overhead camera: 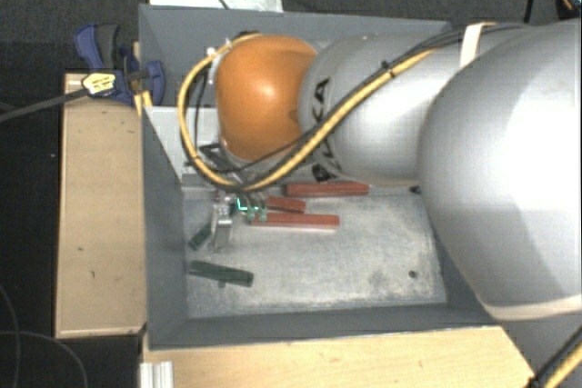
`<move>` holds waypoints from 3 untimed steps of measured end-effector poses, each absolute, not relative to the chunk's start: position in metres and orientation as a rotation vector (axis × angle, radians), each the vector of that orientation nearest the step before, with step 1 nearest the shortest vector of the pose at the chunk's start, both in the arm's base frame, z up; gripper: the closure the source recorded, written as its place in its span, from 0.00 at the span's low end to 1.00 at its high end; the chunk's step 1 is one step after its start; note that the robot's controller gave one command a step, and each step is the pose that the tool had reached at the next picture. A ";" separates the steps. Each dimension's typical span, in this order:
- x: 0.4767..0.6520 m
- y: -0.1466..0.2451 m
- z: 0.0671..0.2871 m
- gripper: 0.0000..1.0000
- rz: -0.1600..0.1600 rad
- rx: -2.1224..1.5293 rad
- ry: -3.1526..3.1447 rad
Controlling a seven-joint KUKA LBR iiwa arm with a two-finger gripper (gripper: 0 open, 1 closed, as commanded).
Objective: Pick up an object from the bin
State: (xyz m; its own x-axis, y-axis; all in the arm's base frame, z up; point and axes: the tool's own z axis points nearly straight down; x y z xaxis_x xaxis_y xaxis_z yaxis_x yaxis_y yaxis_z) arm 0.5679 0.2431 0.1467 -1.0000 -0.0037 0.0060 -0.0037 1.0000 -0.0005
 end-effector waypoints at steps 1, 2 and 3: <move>0.587 0.233 0.066 0.00 0.003 0.167 -3.132; 0.588 0.234 0.071 1.00 -0.002 0.157 -3.138; 0.583 0.242 0.084 1.00 -0.004 0.448 -3.116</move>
Offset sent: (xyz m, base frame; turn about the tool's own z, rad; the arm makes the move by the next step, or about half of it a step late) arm 0.0194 -0.0090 -0.0767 -0.1035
